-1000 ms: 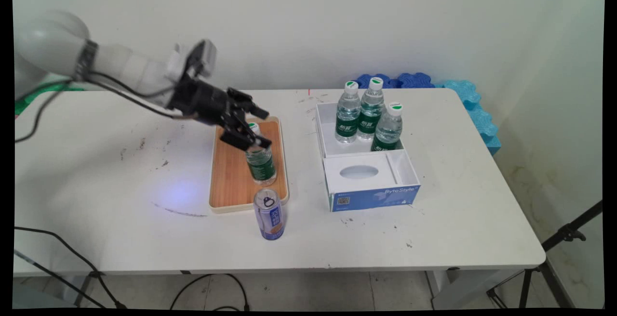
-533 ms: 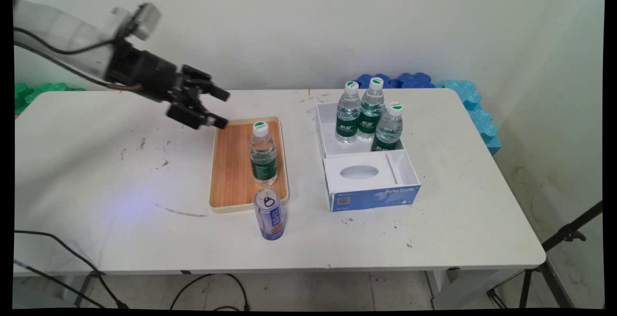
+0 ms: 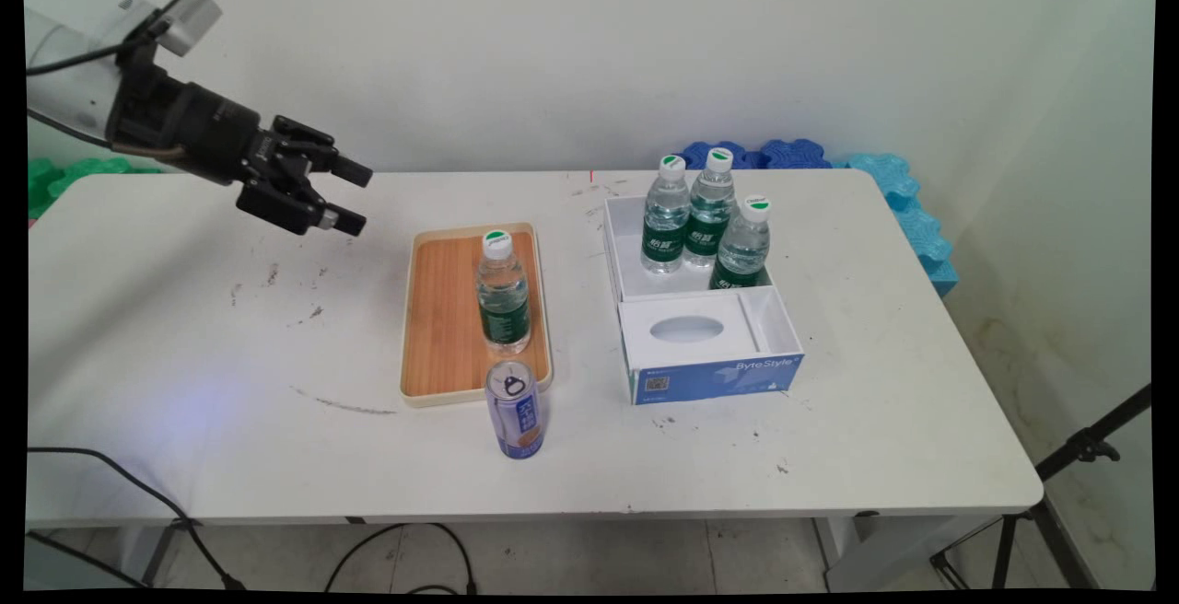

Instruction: Pick up the green bottle from the white box

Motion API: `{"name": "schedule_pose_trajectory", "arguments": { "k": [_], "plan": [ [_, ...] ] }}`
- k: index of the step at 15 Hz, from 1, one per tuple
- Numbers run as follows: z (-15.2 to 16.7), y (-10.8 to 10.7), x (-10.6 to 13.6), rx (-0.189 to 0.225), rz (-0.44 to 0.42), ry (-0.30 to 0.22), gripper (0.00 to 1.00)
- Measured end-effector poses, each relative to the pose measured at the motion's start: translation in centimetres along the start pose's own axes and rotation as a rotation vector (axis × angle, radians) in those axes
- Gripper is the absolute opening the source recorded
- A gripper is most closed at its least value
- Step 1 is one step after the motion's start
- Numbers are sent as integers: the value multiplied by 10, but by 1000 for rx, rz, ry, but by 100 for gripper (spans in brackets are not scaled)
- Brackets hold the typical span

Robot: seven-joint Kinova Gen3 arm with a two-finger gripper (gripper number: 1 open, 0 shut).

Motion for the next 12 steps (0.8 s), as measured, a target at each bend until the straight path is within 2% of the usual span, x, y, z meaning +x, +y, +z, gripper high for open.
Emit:
{"name": "schedule_pose_trajectory", "arguments": {
  "k": [3,6,12],
  "plan": [
    [-3,-7,1,23,-18,15,100],
    [3,-15,14,59,-26,42,100],
    [54,-33,72,135,-12,79,100]
  ]
}}
